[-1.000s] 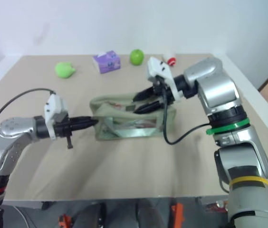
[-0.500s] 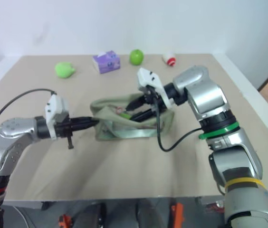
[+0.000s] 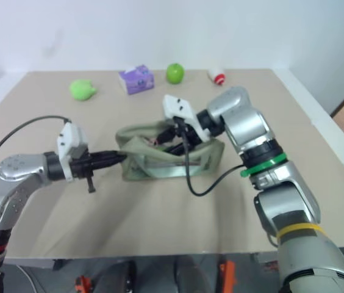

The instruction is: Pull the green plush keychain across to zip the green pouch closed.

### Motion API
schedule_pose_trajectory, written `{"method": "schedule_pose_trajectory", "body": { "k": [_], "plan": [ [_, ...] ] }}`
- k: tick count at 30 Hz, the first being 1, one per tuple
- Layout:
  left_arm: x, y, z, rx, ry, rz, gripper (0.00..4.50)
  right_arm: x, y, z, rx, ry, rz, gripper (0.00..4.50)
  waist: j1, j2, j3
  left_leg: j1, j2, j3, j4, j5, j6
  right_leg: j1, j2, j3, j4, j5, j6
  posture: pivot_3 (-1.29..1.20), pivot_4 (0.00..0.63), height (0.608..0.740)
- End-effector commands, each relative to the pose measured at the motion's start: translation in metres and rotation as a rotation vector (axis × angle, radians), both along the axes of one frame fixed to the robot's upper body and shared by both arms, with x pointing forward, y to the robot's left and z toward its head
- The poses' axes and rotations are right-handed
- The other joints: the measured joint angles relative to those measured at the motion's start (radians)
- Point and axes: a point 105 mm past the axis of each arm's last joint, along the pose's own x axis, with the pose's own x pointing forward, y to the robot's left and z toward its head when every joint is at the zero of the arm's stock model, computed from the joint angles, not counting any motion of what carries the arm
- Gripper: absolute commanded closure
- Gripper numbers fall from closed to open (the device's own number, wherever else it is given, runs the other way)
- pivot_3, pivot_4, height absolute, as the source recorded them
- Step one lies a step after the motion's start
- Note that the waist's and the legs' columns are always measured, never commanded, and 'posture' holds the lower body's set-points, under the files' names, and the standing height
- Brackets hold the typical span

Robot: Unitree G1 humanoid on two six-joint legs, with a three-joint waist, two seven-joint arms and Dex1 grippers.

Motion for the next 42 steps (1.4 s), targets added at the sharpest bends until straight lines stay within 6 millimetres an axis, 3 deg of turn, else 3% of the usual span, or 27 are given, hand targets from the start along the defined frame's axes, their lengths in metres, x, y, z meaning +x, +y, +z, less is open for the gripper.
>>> {"method": "schedule_pose_trajectory", "body": {
  "k": [1, 3, 6, 10, 11, 17, 20, 22, 26, 28, 35, 42],
  "plan": [
    [-0.005, -0.004, -0.004, 0.008, 0.013, -0.017, 4.50, -0.002, 0.012, 0.011, 0.010, -0.053, 0.032, 2.15, 0.001, 0.000, 0.000, 0.000, 0.000, 0.000, 0.000, 0.000, 0.000, 0.000, 0.000, 0.000, 0.000, 0.000, 0.000, 0.00, 0.150, 0.740],
    [-0.005, -0.005, -0.004, 0.009, 0.012, -0.017, 4.50, -0.003, 0.014, 0.010, 0.018, -0.045, 0.034, 2.15, 0.001, 0.000, 0.000, 0.000, 0.000, 0.000, 0.000, 0.000, 0.000, 0.000, 0.000, 0.000, 0.000, 0.000, 0.000, 0.00, 0.150, 0.740],
    [-0.006, -0.005, -0.004, 0.007, 0.011, -0.016, 4.50, -0.003, 0.015, 0.007, 0.032, -0.027, 0.025, 2.91, 0.000, 0.000, 0.000, 0.000, 0.000, 0.000, 0.000, 0.000, 0.000, 0.000, 0.000, 0.000, 0.000, 0.000, 0.000, 0.00, 0.150, 0.740],
    [-0.006, -0.005, -0.004, 0.004, 0.013, -0.018, 4.50, -0.004, 0.011, 0.003, 0.038, -0.009, 0.019, 4.29, 0.001, 0.000, 0.000, 0.000, 0.000, -0.001, 0.000, 0.000, 0.000, 0.000, 0.000, 0.000, 0.000, 0.000, 0.000, 0.00, 0.150, 0.740],
    [-0.007, -0.006, -0.004, 0.003, 0.014, -0.019, 4.50, -0.004, 0.010, 0.003, 0.039, -0.007, 0.015, 4.43, 0.001, 0.000, 0.000, 0.000, 0.000, -0.001, 0.000, 0.000, 0.000, 0.000, 0.000, 0.000, 0.000, 0.000, 0.000, 0.00, 0.150, 0.740],
    [-0.007, -0.007, -0.004, 0.000, 0.018, -0.029, 4.50, -0.003, -0.002, 0.012, 0.044, -0.022, -0.009, 4.43, 0.002, 0.000, 0.000, 0.000, 0.000, -0.001, 0.000, 0.000, 0.000, 0.000, 0.000, -0.001, 0.000, 0.000, 0.000, 0.00, 0.150, 0.740],
    [-0.007, -0.009, -0.004, -0.003, 0.020, -0.040, 4.50, 0.000, -0.010, 0.031, 0.053, -0.056, -0.029, 4.43, 0.002, 0.000, 0.000, 0.000, 0.000, -0.001, 0.000, 0.000, 0.000, 0.000, 0.000, -0.001, 0.000, 0.000, 0.000, 0.00, 0.150, 0.740],
    [-0.007, -0.010, -0.004, -0.004, 0.020, -0.047, 4.50, 0.002, -0.014, 0.048, 0.080, -0.090, -0.042, 4.43, 0.001, 0.000, 0.000, -0.001, 0.000, -0.001, 0.000, 0.000, 0.000, 0.000, 0.000, -0.001, 0.000, 0.000, 0.000, 0.00, 0.150, 0.740],
    [-0.004, -0.013, -0.003, -0.010, 0.020, -0.061, 4.50, 0.003, -0.022, 0.105, 0.196, -0.176, -0.086, 4.43, 0.003, 0.001, 0.001, -0.001, 0.000, -0.001, 0.000, 0.000, 0.000, -0.001, 0.000, -0.001, 0.000, 0.000, 0.000, 0.00, 0.150, 0.740],
    [-0.002, -0.015, -0.003, -0.012, 0.021, -0.069, 4.50, 0.001, -0.030, 0.119, 0.208, -0.220, -0.091, 4.43, 0.003, 0.000, 0.000, -0.002, 0.000, -0.001, 0.000, 0.000, 0.000, 0.000, 0.000, -0.001, 0.000, 0.000, 0.000, 0.00, 0.150, 0.740],
    [0.001, -0.017, -0.002, -0.014, 0.021, -0.083, 4.50, -0.001, -0.048, 0.137, 0.203, -0.290, -0.119, 4.43, -0.003, -0.001, 0.001, -0.003, 0.000, 0.000, -0.003, -0.001, -0.002, -0.003, 0.000, 0.000, 0.000, -0.002, -0.003, 0.00, 0.150, 0.740],
    [0.004, -0.017, -0.001, -0.012, 0.018, -0.086, 4.50, 0.000, -0.051, 0.125, 0.177, -0.307, -0.121, 4.43, -0.002, -0.001, 0.001, -0.002, 0.001, -0.001, -0.004, -0.001, -0.001, -0.003, 0.001, -0.001, 0.000, -0.003, -0.004, 0.00, 0.150, 0.740]
  ]
}}
